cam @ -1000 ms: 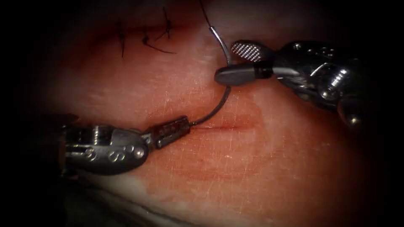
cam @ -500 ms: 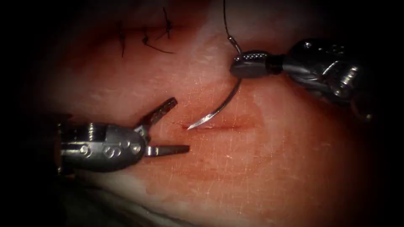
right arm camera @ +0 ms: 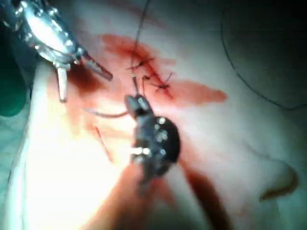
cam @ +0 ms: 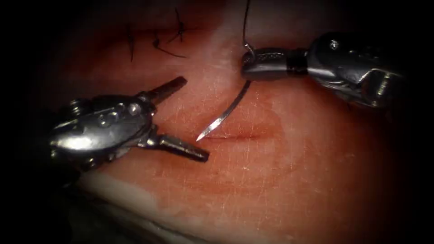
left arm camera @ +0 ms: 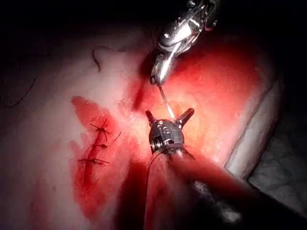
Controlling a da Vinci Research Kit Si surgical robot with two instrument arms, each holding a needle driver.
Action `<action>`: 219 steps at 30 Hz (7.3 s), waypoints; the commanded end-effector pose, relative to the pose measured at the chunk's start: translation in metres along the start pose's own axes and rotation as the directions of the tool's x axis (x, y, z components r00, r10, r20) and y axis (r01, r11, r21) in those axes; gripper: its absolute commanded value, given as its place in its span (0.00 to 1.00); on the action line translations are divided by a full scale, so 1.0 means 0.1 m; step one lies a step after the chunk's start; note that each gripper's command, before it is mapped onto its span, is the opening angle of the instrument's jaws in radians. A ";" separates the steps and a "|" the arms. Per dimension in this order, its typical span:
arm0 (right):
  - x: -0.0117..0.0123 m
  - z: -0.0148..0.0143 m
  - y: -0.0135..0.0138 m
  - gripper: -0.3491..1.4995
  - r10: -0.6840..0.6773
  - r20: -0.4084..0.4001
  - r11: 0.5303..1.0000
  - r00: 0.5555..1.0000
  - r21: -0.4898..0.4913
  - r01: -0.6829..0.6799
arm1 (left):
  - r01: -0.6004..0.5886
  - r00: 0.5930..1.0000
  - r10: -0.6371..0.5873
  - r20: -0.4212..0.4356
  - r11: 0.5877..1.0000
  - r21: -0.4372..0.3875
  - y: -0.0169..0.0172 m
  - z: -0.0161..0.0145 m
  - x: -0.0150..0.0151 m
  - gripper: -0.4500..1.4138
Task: Wound Closure
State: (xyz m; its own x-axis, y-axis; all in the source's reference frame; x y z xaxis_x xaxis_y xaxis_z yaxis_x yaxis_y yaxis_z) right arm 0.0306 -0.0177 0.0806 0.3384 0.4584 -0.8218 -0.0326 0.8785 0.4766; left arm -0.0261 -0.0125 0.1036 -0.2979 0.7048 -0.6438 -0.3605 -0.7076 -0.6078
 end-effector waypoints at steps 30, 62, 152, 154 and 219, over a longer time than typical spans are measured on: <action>0.015 0.036 -0.029 0.00 -0.423 -0.165 0.868 0.891 0.209 0.450 | -0.021 1.000 0.022 0.011 0.993 -0.120 0.001 0.033 -0.020 0.38; 0.025 0.044 -0.062 0.51 -0.214 -0.049 0.920 0.976 -0.347 0.184 | 0.164 0.970 -0.175 -0.170 0.983 -0.076 -0.003 0.022 -0.016 0.00; -0.028 0.034 -0.025 0.00 -0.641 -0.044 0.754 0.766 -0.222 0.618 | 0.050 0.997 -0.047 0.069 0.998 -0.033 0.003 0.086 -0.116 0.35; -0.028 0.036 -0.025 0.00 -0.643 -0.049 0.753 0.765 -0.225 0.619 | 0.051 0.996 -0.048 0.077 0.998 -0.037 0.003 0.089 -0.120 0.34; -0.112 0.069 -0.015 0.00 -0.823 0.076 0.544 0.563 -0.183 0.819 | 0.062 0.992 -0.055 0.111 0.996 -0.064 -0.008 0.092 -0.144 0.23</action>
State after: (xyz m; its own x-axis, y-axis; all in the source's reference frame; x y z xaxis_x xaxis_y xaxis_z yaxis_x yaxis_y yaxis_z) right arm 0.0327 -0.0250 0.0909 0.2940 -0.4746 -0.8297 0.0907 0.8780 -0.4700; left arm -0.0291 -0.0210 0.1169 -0.3733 0.7425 -0.5562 -0.3242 -0.6662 -0.6717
